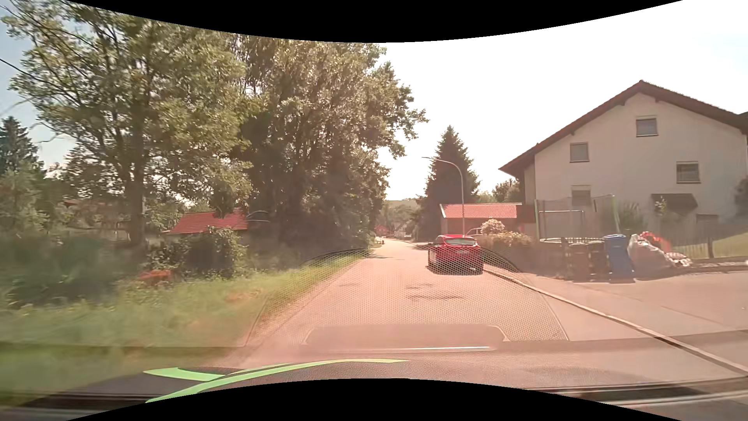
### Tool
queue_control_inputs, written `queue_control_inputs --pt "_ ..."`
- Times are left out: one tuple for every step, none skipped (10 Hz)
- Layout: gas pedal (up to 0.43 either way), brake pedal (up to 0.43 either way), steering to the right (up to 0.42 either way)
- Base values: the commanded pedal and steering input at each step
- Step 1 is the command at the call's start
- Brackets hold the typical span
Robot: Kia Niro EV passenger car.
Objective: Follow the waypoints while adhering to traffic rules and regulations
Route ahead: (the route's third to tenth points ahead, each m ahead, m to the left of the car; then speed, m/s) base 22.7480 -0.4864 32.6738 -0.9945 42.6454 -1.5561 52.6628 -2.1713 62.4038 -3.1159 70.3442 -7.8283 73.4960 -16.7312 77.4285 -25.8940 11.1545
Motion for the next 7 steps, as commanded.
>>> queue_control_inputs --pt "0.0 0.11 0.015" --pt "0.0 0.11 0.015" --pt "0.0 0.11 0.015" --pt "0.0 0.116 0.014" --pt "0.0 0.11 0.015" --pt "0.0 0.11 0.015" --pt "0.0 0.116 0.014"
